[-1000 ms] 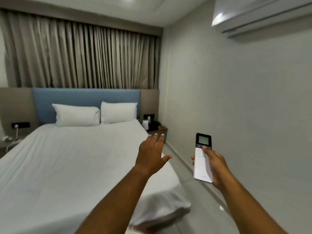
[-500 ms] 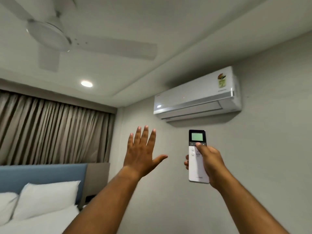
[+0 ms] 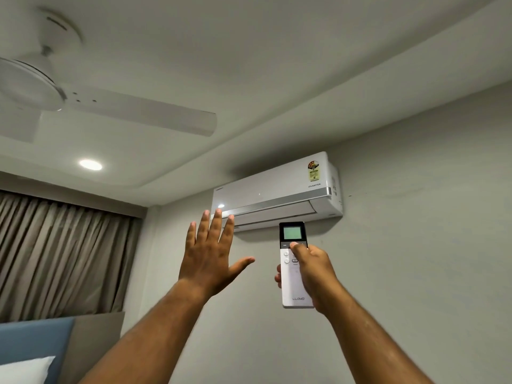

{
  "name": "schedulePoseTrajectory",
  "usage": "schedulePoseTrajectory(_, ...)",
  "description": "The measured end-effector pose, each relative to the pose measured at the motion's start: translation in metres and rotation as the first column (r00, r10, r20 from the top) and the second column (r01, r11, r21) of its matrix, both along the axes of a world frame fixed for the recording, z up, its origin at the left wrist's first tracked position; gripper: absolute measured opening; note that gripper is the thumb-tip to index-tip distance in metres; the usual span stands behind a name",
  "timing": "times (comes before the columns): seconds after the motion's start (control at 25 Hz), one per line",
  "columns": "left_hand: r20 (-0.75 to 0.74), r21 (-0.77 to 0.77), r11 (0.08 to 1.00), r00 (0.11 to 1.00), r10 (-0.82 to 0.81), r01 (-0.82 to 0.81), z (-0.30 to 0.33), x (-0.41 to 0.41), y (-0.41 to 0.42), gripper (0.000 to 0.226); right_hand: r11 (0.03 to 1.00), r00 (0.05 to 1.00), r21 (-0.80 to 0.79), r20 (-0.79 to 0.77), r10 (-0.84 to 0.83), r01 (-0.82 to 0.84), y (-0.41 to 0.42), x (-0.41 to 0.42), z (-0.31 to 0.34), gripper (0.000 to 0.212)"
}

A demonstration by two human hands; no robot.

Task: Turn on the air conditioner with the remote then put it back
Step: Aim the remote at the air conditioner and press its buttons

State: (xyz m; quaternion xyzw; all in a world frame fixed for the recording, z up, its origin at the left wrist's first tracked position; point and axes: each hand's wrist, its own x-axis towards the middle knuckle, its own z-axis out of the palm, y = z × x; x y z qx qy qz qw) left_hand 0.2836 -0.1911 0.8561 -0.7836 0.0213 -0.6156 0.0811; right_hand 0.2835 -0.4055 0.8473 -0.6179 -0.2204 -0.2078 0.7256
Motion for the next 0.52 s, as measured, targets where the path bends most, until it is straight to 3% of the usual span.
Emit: schedulePoseTrajectory(0.52,-0.001,-0.061,0.997,0.999,-0.046,0.046,-0.005,0.0,-0.006,0.099,0.998,1.0,-0.06,-0.006,-0.011,0.011,-0.007,-0.012,0.0,0.029)
